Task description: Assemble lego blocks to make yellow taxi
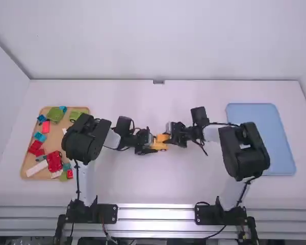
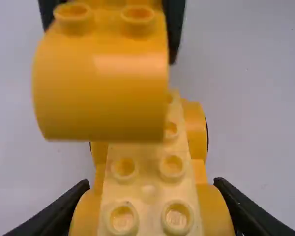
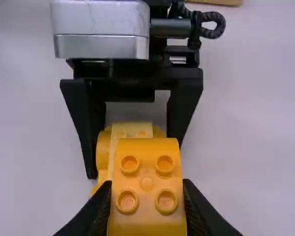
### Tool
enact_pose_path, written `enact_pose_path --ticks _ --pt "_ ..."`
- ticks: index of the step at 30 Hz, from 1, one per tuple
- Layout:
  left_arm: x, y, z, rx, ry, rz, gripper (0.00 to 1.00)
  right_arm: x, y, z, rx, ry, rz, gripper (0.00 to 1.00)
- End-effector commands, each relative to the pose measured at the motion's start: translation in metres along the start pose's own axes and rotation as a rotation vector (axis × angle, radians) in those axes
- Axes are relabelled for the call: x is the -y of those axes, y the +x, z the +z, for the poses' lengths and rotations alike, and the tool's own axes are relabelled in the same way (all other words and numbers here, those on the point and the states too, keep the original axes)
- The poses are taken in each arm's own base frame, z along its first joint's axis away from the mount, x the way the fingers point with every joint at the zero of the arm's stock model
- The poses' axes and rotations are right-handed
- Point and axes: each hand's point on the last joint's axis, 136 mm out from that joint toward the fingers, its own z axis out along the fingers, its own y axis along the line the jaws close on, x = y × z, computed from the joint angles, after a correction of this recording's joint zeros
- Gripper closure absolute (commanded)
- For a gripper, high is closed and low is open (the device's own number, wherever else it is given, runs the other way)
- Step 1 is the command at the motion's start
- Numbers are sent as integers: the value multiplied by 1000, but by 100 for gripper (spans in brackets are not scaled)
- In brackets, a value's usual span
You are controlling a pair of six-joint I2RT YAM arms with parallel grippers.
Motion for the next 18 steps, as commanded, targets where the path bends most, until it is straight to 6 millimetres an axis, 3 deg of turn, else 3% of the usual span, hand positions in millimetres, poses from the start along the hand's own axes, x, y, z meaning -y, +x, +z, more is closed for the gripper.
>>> enact_pose_path --ticks 1,18 --pt "1 8 0 -20 -4 4 50 -8 -9 2 28 -7 70 86" --pt "0 7 0 -17 -2 -31 49 -13 -6 14 128 -49 85 90"
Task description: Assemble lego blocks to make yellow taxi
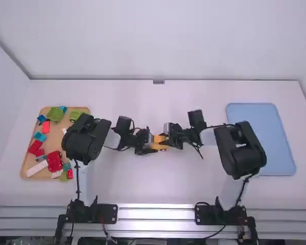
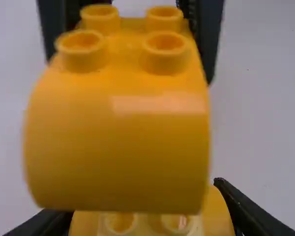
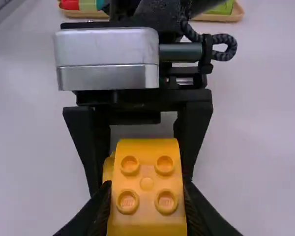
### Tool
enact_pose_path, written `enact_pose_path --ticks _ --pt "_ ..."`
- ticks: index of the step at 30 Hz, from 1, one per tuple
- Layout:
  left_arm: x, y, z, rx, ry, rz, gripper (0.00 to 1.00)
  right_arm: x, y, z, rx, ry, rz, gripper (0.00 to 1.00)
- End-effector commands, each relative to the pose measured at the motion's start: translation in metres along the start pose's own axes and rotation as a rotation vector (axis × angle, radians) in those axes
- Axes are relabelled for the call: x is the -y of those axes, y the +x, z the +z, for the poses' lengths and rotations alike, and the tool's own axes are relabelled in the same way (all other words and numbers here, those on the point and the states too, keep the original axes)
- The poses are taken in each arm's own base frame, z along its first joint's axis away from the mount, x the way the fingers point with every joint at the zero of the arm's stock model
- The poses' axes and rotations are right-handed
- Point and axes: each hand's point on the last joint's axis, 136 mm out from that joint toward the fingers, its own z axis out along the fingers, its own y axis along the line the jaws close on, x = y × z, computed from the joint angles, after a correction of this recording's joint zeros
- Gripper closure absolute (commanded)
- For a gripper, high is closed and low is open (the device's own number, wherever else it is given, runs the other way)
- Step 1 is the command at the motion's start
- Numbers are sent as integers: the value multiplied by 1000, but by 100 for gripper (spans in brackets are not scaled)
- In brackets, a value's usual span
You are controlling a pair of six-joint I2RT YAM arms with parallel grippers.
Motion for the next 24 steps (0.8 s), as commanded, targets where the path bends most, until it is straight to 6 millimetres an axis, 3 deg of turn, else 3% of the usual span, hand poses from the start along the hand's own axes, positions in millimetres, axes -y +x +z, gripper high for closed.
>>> enact_pose_path --ticks 1,16,24 --pt "0 7 0 -17 -2 -20 48 -7 2 0 44 -36 36 90" --pt "0 7 0 -17 -2 -23 50 -8 19 7 30 -38 59 92" --pt "0 7 0 -16 -1 -23 50 -8 30 19 -66 -18 69 94"
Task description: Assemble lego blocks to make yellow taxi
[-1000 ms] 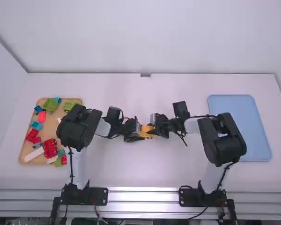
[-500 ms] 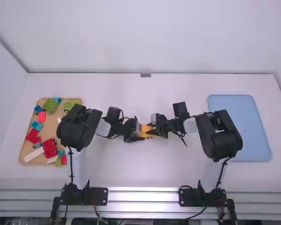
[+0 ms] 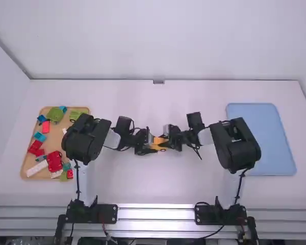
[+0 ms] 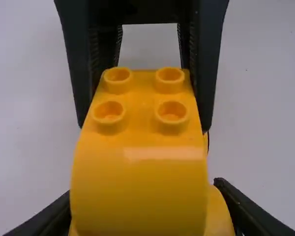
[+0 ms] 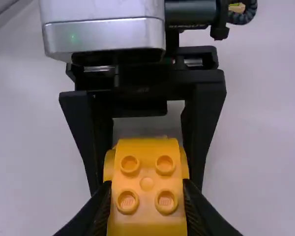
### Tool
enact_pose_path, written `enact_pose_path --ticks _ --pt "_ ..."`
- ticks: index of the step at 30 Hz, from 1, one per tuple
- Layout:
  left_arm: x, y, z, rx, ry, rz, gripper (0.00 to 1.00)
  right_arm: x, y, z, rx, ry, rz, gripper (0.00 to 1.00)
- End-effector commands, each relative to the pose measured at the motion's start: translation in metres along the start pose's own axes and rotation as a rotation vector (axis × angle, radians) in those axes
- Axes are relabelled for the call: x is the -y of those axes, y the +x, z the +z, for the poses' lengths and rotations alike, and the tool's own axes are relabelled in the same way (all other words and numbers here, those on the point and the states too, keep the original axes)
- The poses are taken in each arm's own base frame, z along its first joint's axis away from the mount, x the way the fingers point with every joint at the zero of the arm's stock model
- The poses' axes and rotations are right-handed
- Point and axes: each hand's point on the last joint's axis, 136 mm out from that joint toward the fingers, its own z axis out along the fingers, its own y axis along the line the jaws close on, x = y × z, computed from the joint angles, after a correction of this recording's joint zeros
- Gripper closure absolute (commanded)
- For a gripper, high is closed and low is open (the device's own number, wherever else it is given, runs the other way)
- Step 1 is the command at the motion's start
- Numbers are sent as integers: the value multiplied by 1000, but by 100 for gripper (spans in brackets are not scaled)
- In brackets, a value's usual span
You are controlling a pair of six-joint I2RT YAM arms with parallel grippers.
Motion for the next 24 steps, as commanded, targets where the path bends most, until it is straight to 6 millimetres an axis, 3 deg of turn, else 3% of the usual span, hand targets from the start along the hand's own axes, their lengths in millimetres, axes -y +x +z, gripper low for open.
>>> enact_pose_path --ticks 1,24 --pt "-1 7 0 -17 -7 -15 51 -5 18 11 -92 7 35 96" --pt "-1 7 0 -16 -7 -31 54 -18 51 11 -366 -59 31 100"
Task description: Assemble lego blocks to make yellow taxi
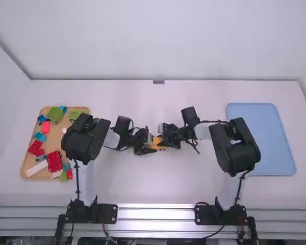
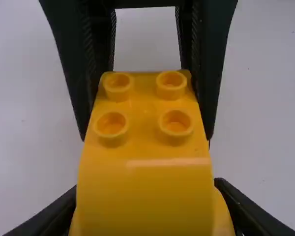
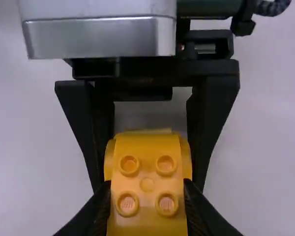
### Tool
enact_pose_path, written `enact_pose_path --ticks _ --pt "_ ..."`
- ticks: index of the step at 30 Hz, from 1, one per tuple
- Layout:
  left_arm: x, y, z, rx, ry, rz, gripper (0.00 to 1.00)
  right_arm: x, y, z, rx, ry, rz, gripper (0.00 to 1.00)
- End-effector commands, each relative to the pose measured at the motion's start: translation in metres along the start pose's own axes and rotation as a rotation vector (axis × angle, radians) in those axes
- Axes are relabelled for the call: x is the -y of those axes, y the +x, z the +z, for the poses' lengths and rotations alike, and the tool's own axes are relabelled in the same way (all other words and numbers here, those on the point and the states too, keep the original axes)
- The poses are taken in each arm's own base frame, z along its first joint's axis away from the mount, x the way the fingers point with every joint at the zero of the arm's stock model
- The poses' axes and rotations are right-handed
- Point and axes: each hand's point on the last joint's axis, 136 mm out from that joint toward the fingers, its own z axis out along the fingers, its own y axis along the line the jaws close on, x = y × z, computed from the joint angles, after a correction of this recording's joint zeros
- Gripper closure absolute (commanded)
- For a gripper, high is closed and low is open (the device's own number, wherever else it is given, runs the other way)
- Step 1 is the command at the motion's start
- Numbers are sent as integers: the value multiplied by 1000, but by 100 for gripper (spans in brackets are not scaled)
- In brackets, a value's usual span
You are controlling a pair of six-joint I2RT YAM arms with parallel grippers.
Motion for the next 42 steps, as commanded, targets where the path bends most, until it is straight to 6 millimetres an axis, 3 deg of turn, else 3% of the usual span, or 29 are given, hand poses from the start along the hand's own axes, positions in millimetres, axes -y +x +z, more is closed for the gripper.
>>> enact_pose_path --ticks 1,22,35,39,42 --pt "0 6 2 -16 -4 -17 54 -20 49 15 -206 -14 53 100" --pt "0 6 2 -16 -3 -18 55 -29 59 20 -353 -48 52 100" --pt "0 6 2 -16 -3 -17 57 -25 59 18 -347 -32 68 100" --pt "0 6 2 -16 -3 -18 58 -24 48 20 -279 -46 56 100" --pt "0 6 2 -16 -3 -18 58 -17 38 17 -198 -35 59 86"
